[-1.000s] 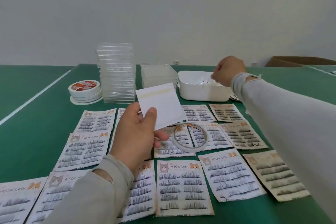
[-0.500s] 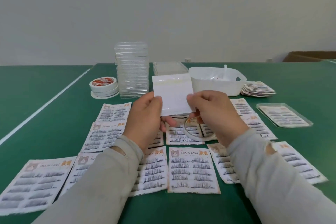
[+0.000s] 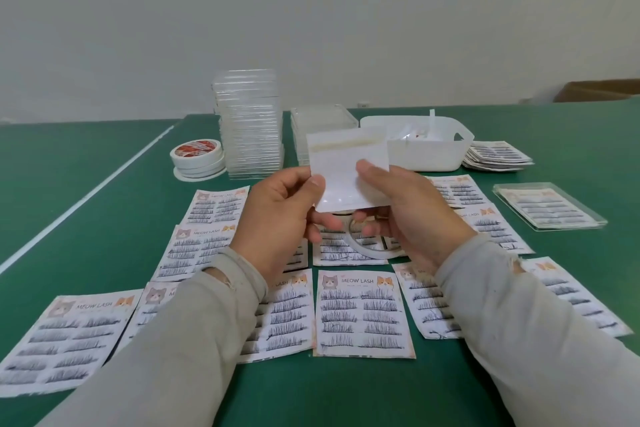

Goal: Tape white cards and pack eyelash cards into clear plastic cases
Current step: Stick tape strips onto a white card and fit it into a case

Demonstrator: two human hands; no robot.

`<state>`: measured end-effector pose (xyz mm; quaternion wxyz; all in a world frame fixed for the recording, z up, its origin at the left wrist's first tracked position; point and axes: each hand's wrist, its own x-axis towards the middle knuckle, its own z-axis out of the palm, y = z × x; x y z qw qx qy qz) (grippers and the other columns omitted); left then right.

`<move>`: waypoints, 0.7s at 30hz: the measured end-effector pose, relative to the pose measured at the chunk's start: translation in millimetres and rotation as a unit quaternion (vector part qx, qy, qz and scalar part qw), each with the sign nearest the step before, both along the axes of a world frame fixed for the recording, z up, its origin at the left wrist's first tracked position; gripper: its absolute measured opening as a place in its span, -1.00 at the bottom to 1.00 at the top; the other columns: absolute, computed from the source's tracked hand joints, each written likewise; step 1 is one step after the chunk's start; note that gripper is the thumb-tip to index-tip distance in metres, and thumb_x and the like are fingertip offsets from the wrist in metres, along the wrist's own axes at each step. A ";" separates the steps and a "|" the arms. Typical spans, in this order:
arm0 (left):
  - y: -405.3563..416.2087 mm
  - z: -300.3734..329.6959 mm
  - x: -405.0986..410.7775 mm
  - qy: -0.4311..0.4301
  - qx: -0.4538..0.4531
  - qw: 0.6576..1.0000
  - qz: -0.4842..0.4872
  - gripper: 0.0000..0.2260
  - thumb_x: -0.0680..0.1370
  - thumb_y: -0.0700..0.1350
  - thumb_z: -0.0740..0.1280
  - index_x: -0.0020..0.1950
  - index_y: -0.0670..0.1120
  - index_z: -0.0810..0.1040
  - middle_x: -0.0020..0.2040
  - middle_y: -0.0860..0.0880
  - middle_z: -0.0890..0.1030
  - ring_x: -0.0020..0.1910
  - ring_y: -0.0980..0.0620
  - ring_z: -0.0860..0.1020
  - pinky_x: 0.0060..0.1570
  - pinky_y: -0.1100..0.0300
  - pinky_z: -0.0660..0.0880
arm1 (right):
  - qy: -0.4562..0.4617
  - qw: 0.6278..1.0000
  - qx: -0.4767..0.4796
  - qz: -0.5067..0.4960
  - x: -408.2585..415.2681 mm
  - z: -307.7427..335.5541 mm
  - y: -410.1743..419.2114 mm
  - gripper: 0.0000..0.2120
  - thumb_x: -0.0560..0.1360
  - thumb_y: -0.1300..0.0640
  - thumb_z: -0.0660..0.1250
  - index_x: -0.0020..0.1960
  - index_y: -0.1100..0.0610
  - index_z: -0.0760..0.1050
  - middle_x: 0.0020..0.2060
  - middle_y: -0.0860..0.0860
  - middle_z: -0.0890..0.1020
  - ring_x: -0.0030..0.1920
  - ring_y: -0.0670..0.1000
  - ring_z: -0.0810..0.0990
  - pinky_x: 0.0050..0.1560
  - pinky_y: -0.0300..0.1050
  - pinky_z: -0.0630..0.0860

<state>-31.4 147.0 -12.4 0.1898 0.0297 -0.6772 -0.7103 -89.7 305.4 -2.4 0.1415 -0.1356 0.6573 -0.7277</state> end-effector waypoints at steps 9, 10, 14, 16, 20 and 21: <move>-0.2 -6.7 -4.1 0.055 -0.070 0.996 0.025 -0.82 0.63 -0.30 0.29 0.07 -0.02 0.54 -0.25 0.03 0.66 -0.26 0.02 0.70 -0.31 0.19 0.63 | -0.029 0.990 -0.141 -0.003 -0.4 0.6 2.5 -0.82 0.64 0.12 0.32 0.21 0.14 0.56 -0.03 0.11 0.75 -0.13 0.06 0.76 -0.28 -0.20 0.66; 0.1 -8.3 -3.7 0.064 -0.091 0.993 0.030 -0.81 0.61 -0.31 0.33 0.05 -0.02 0.53 -0.24 0.04 0.65 -0.24 0.03 0.70 -0.29 0.20 0.62 | -0.027 0.989 -0.143 -0.003 -0.2 -0.1 1.9 -0.82 0.64 0.13 0.32 0.21 0.15 0.56 -0.02 0.12 0.75 -0.12 0.06 0.76 -0.28 -0.19 0.66; 0.7 -9.5 -3.7 0.062 -0.081 0.994 0.033 -0.76 0.52 -0.27 0.48 0.05 0.00 0.51 -0.20 0.05 0.65 -0.17 0.00 0.70 -0.28 0.18 0.62 | -0.020 0.990 -0.143 -0.005 -0.5 -0.9 0.9 -0.85 0.63 0.12 0.34 0.15 0.14 0.60 -0.01 0.11 0.75 -0.06 0.08 0.75 -0.25 -0.19 0.66; -0.4 -8.5 -5.3 0.056 -0.053 0.996 0.042 -0.75 0.51 -0.28 0.49 0.05 -0.03 0.50 -0.17 -0.02 0.65 -0.19 0.01 0.69 -0.30 0.19 0.62 | -0.015 0.990 -0.138 -0.004 0.1 -1.1 -0.1 -0.86 0.62 0.11 0.36 0.12 0.13 0.63 -0.01 0.09 0.75 -0.06 0.06 0.75 -0.24 -0.20 0.66; -2.5 -7.7 -7.7 0.050 -0.015 0.997 0.057 -0.79 0.54 -0.34 0.42 0.04 -0.08 0.50 -0.21 -0.05 0.65 -0.22 0.02 0.71 -0.24 0.15 0.65 | -0.032 0.991 -0.127 -0.020 -0.3 -1.8 -3.5 -0.92 0.56 0.17 0.42 0.02 0.15 0.66 -0.05 0.05 0.76 -0.08 0.03 0.73 -0.27 -0.20 0.63; -2.9 -7.4 -8.1 0.052 -0.008 0.997 0.059 -0.80 0.55 -0.35 0.41 0.04 -0.09 0.50 -0.24 -0.02 0.65 -0.22 0.01 0.71 -0.20 0.14 0.66 | -0.041 0.992 -0.119 -0.025 -1.6 0.6 -5.4 -0.94 0.55 0.19 0.44 0.01 0.15 0.65 -0.09 0.04 0.76 -0.12 0.02 0.73 -0.30 -0.21 0.62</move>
